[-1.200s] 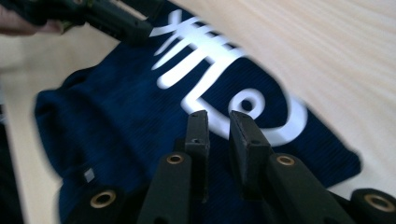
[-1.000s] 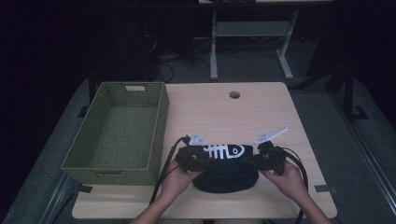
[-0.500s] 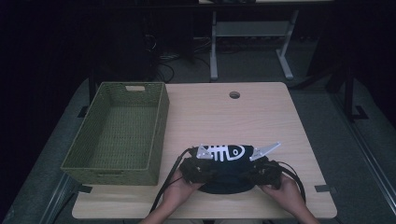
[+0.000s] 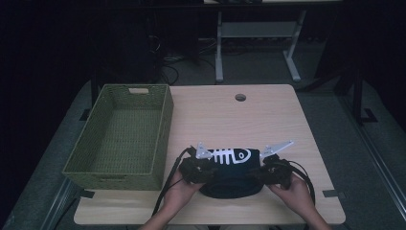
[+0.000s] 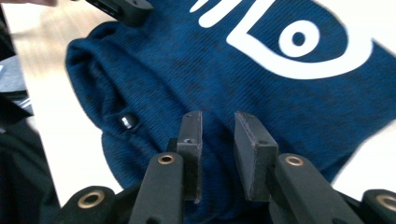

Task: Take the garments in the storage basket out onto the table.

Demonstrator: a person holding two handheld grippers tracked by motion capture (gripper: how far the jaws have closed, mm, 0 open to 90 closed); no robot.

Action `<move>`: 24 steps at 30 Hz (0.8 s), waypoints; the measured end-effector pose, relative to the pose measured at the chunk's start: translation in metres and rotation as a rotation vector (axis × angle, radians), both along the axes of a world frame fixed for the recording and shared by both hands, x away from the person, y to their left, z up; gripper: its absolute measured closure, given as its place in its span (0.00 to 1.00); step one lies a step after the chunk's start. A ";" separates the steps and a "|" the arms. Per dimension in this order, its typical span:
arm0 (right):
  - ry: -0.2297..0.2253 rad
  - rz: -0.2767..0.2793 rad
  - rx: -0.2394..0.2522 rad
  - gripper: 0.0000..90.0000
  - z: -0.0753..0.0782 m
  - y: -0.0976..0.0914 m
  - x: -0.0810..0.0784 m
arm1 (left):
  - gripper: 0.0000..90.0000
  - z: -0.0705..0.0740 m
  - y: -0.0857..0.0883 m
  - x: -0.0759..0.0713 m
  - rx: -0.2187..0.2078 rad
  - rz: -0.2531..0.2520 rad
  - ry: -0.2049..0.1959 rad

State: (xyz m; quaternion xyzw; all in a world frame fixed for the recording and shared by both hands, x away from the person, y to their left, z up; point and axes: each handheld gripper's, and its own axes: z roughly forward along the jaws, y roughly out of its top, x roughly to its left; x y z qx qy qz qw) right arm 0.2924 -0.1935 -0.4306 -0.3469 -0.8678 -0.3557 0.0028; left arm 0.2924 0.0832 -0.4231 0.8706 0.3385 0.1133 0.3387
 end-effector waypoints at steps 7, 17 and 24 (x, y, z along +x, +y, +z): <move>-0.021 -0.080 -0.019 0.74 0.003 -0.012 0.009 | 0.64 -0.002 0.011 0.005 0.029 0.046 -0.009; 0.006 -0.158 -0.049 0.69 -0.007 -0.025 0.020 | 0.57 -0.013 0.018 0.011 -0.007 0.094 0.047; 0.003 -0.166 -0.059 0.67 -0.010 -0.024 0.023 | 0.47 -0.016 0.020 0.014 -0.049 0.103 0.102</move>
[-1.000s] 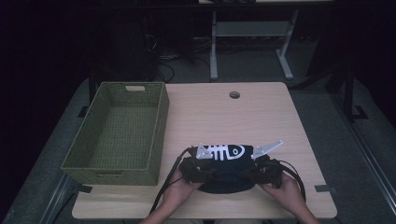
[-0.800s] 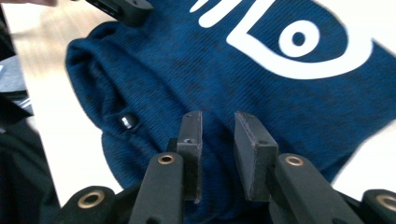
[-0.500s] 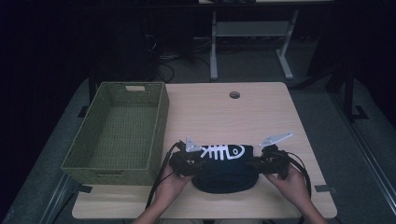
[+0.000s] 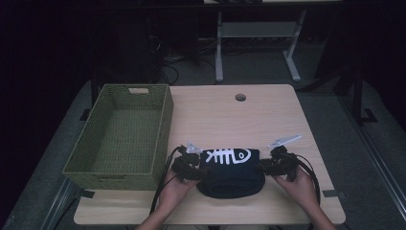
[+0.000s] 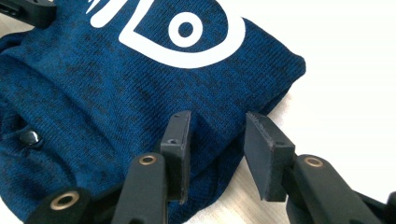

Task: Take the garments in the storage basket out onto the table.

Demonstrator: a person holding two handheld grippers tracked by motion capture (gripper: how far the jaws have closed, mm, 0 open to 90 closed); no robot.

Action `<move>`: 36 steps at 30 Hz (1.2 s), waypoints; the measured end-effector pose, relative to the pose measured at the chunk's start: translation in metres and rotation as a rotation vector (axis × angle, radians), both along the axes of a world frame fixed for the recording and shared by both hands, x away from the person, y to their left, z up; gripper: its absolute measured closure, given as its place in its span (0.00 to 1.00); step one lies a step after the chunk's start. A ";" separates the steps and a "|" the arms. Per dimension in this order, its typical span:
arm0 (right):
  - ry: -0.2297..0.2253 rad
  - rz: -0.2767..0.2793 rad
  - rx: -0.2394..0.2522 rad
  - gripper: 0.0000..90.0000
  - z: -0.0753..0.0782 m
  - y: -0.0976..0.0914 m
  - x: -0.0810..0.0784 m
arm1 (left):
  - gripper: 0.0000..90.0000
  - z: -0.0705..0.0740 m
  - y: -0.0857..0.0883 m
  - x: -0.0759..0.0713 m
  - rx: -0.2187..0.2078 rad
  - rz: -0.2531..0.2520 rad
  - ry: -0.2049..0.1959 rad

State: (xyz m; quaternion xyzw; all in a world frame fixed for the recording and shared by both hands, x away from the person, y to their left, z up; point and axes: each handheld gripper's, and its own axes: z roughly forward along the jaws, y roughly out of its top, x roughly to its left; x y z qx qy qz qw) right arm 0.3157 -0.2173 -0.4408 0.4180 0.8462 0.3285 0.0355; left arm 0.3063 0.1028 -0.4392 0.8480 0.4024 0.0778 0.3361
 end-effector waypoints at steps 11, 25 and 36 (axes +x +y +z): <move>0.027 -0.012 -0.019 0.65 -0.009 0.005 0.003 | 0.44 -0.011 0.002 0.011 -0.037 0.029 0.078; 0.050 -0.052 -0.009 0.58 -0.010 0.002 0.006 | 0.60 -0.016 0.005 0.018 -0.102 0.021 0.124; 0.074 -0.049 0.039 0.74 -0.017 0.003 0.006 | 0.70 -0.016 0.003 0.020 -0.115 0.006 0.129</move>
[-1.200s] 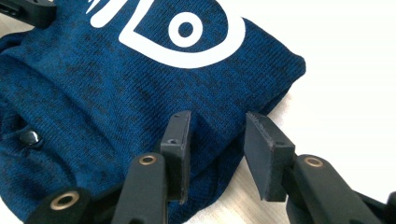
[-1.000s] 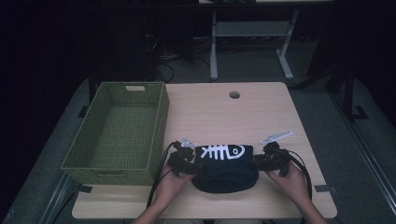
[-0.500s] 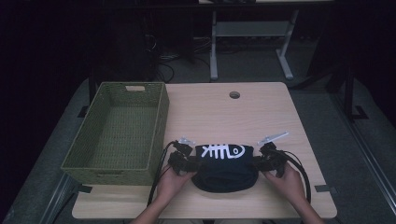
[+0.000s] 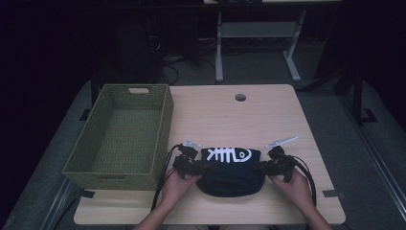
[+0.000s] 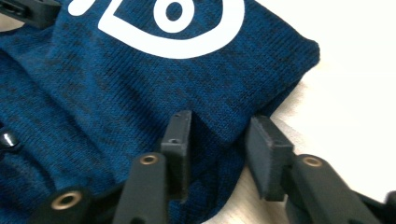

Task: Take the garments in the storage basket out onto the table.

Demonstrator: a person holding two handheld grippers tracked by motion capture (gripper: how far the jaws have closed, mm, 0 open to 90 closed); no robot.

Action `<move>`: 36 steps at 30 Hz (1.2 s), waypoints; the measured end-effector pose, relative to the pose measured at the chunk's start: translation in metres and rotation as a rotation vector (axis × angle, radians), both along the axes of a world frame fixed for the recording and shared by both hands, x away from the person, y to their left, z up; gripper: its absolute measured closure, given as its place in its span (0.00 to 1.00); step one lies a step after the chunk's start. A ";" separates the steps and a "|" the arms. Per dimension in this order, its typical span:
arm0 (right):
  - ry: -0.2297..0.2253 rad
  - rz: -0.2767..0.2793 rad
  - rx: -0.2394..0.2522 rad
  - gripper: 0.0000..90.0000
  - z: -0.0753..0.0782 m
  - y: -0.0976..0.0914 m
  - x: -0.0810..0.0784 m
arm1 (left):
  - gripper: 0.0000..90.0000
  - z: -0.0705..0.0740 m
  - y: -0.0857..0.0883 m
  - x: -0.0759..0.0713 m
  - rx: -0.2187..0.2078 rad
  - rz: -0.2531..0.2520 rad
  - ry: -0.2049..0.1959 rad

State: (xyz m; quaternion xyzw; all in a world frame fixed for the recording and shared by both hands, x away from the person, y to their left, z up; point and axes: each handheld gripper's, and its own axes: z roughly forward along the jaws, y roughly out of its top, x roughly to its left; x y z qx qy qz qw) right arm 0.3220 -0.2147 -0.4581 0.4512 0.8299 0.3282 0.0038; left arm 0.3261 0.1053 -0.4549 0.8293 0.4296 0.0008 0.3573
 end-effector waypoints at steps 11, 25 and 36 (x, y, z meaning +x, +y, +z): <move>-0.014 0.019 -0.008 0.86 0.004 0.004 -0.004 | 0.92 0.002 -0.001 0.002 0.001 -0.013 -0.025; -0.055 0.027 -0.013 0.86 0.029 0.007 -0.003 | 0.94 0.022 0.000 0.003 0.000 -0.013 -0.062; -0.080 0.025 -0.007 0.86 0.053 0.008 -0.001 | 0.94 0.053 0.002 0.005 0.015 -0.012 -0.095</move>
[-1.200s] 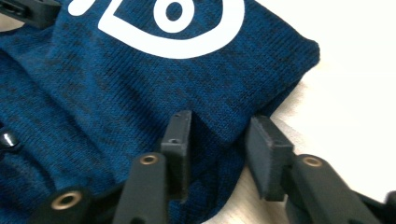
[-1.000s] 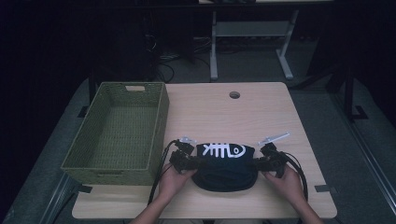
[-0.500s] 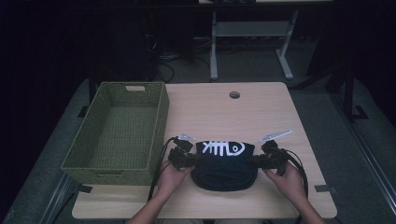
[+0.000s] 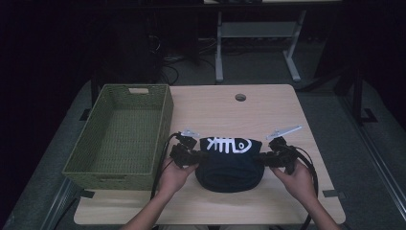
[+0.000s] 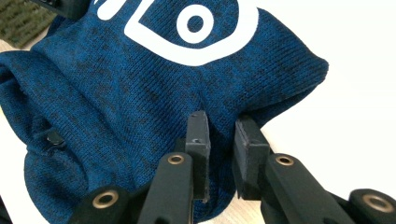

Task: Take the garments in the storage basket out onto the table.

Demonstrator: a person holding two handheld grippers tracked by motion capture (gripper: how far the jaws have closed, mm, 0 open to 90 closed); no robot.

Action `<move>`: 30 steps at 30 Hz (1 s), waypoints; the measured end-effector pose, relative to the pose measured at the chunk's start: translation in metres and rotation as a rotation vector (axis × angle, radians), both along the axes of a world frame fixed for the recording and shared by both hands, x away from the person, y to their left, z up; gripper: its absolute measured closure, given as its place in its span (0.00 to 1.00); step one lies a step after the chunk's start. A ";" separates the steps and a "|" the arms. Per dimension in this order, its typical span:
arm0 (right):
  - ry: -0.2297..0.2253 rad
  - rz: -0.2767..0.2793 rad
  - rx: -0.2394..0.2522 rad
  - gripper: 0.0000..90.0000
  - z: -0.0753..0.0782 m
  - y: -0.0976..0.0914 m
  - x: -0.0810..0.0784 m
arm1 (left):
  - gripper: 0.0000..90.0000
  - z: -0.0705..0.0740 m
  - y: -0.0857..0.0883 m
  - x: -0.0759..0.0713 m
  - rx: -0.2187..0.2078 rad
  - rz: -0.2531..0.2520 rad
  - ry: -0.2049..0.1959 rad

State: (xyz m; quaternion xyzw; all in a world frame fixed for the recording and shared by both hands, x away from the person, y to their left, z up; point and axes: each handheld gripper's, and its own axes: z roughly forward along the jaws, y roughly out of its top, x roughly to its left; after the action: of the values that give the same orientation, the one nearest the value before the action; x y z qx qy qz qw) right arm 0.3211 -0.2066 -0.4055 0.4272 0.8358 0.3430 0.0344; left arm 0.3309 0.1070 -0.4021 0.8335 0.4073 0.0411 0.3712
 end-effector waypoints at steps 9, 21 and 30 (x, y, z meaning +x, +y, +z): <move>-0.025 0.002 0.008 0.86 0.020 0.007 0.004 | 0.94 0.026 0.006 0.002 0.016 0.002 -0.035; -0.040 0.022 0.024 0.86 0.050 0.022 0.015 | 0.94 0.056 0.025 0.007 0.019 0.017 -0.060; -0.064 0.049 0.023 0.86 0.071 0.039 0.022 | 0.94 0.074 0.042 0.009 0.012 0.030 -0.076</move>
State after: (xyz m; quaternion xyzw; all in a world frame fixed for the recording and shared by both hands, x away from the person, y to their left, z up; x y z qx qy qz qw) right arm 0.3433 -0.1681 -0.3340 0.3958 0.8406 0.3667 0.0476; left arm 0.3403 0.1491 -0.3285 0.8273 0.4051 0.0808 0.3808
